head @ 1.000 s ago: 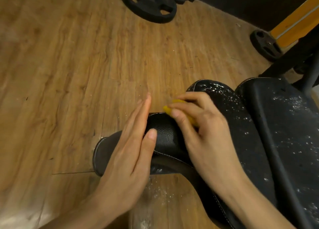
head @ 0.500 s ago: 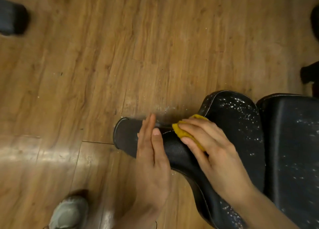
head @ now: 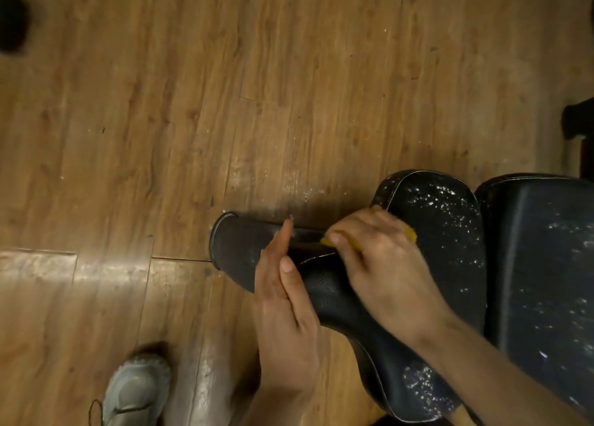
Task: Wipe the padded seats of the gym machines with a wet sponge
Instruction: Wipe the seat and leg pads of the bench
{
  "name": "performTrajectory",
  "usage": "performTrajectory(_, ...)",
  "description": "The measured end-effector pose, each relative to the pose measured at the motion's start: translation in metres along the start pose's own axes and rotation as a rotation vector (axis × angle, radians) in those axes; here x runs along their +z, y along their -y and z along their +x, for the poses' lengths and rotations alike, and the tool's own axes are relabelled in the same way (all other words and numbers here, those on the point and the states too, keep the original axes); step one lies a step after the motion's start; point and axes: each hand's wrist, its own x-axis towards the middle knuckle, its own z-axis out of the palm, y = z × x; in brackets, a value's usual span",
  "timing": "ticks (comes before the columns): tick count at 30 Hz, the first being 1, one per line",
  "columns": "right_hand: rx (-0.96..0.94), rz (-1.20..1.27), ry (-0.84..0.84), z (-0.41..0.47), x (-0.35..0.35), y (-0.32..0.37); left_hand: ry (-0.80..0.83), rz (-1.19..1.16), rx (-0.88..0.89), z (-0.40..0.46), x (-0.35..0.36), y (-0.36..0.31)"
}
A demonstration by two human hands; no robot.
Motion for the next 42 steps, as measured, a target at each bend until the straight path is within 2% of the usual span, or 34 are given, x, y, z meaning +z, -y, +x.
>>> performTrajectory(2, -0.031, 0.011, 0.09, 0.01, 0.007, 0.017, -0.001, 0.015, 0.006, 0.002, 0.002, 0.002)
performTrajectory(6, -0.098, -0.026, 0.34, 0.036, -0.015, -0.008, 0.003, 0.031, 0.013, 0.003, 0.0, -0.002)
performTrajectory(8, -0.1, -0.129, 0.338, 0.037, -0.015, -0.016, 0.035, 0.067, 0.004, 0.002, -0.002, -0.002)
performTrajectory(12, -0.071, 0.128, 0.201, 0.006, -0.021, -0.009, 0.056, 0.091, 0.023, 0.004, -0.006, -0.006)
performTrajectory(14, -0.058, 0.19, 0.262, 0.006, -0.026, -0.014, 0.054, 0.106, 0.021, 0.004, -0.007, -0.008)
performTrajectory(17, 0.04, -0.035, 0.483, 0.056, -0.014, -0.008, 0.069, 0.092, -0.006, 0.006, -0.007, -0.008)
performTrajectory(19, 0.051, -0.132, 0.516, 0.068, -0.004, -0.003, 0.096, 0.097, -0.013, 0.006, -0.009, -0.009)
performTrajectory(21, 0.058, -0.095, 0.489, 0.058, -0.009, -0.011, 0.112, 0.102, -0.024, 0.008, -0.012, -0.011)
performTrajectory(24, -0.046, 0.149, 0.288, 0.01, -0.032, -0.019, 0.163, 0.174, 0.009, 0.015, -0.012, -0.016)
performTrajectory(25, -0.063, 0.138, 0.277, 0.009, -0.032, -0.024, 0.188, 0.22, 0.042, 0.017, -0.01, -0.019)
performTrajectory(28, -0.041, -0.085, 0.398, 0.048, -0.017, -0.027, 0.238, 0.412, 0.124, 0.022, -0.001, -0.026)
performTrajectory(31, -0.027, -0.23, 0.365, 0.062, -0.01, -0.025, 0.21, 0.457, 0.139, 0.022, 0.0, -0.022)
performTrajectory(32, -0.037, -0.224, 0.344, 0.052, -0.012, -0.028, 0.201, 0.449, 0.149, 0.021, 0.001, -0.02)
performTrajectory(35, -0.089, -0.008, 0.201, 0.015, -0.024, -0.026, 0.172, 0.422, 0.165, 0.021, 0.0, -0.018)
performTrajectory(37, -0.093, -0.114, 0.298, 0.034, -0.025, -0.036, 0.178, 0.423, 0.166, 0.02, 0.001, -0.017)
performTrajectory(39, -0.014, -0.289, 0.432, 0.07, -0.023, -0.039, 0.191, 0.408, 0.163, 0.02, 0.0, -0.017)
performTrajectory(42, 0.028, -0.402, 0.388, 0.081, -0.02, -0.034, 0.183, 0.422, 0.158, 0.021, -0.001, -0.017)
